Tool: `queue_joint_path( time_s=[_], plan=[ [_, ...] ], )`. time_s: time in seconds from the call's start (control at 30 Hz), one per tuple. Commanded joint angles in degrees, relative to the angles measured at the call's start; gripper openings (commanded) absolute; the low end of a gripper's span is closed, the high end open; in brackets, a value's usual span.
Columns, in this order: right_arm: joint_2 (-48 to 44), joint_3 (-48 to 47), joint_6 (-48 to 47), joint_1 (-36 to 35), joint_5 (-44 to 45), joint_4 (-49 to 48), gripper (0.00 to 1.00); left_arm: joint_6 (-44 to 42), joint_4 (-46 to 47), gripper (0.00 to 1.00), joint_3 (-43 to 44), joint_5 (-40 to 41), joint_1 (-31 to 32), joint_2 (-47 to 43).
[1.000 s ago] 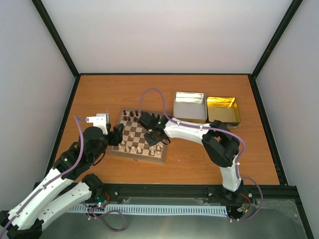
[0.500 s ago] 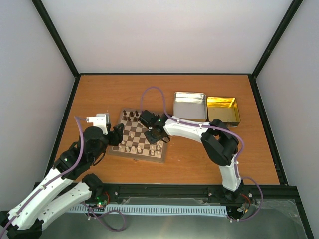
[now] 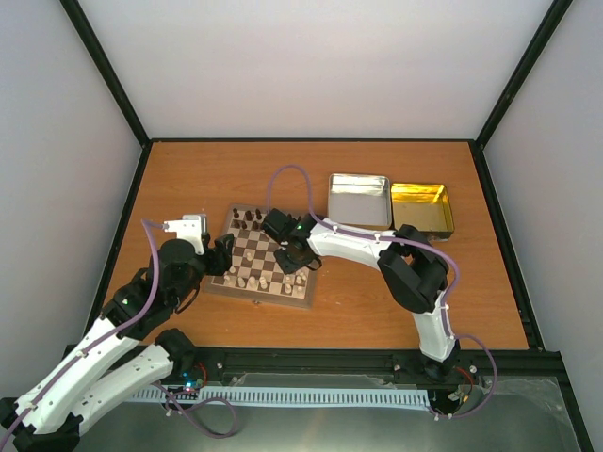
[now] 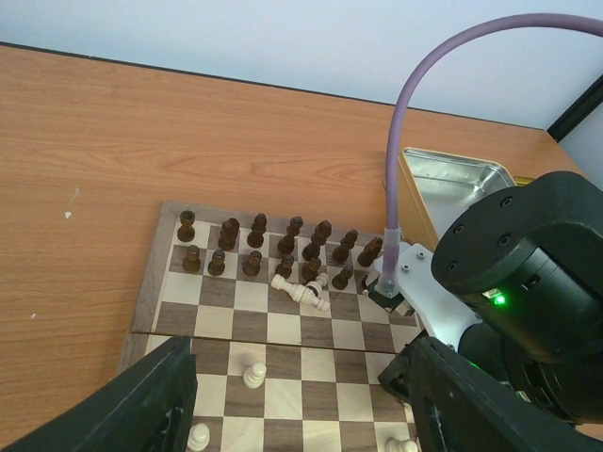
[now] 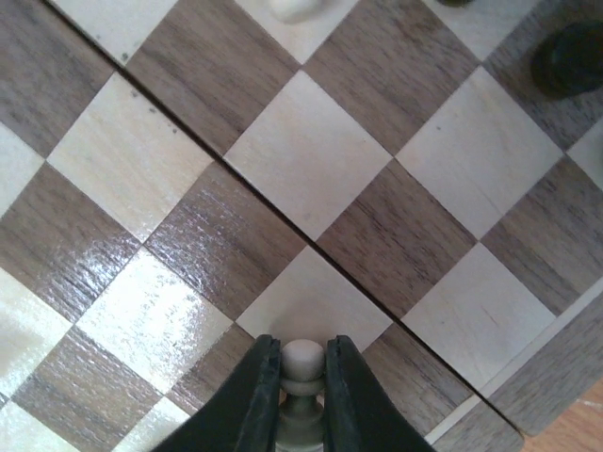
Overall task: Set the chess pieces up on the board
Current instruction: Pick up the chess piece from the chessboard.
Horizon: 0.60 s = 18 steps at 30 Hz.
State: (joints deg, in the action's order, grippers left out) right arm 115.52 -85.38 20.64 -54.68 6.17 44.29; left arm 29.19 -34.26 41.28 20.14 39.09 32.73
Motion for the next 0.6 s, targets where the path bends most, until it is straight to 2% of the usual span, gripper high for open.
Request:
queue_joint_path(
  time_s=[0.0, 0.1, 0.33, 0.57],
  plan=[
    [1.61, -0.92, 0.38, 0.25, 0.13, -1.15, 0.09, -0.63, 1.59, 0.63, 0.12, 0.13, -0.25, 0.09],
    [-0.21, 0.59, 0.11, 0.29, 1.69, -5.72, 0.07, -0.54, 1.64, 0.63, 0.1, -0.13, -0.27, 0.21],
    [-11.46, 10.99, -0.66, 0.22, 4.99, -28.21, 0.06, 0.31, 1.21, 0.64, 0.2, -3.39, -0.24, 1.03],
    [-19.99, 14.23, 5.39, 0.25, 6.65, -33.95, 0.07, 5.49, 5.0, 0.68, -2.48, -10.97, -0.24, 1.15]
  ],
)
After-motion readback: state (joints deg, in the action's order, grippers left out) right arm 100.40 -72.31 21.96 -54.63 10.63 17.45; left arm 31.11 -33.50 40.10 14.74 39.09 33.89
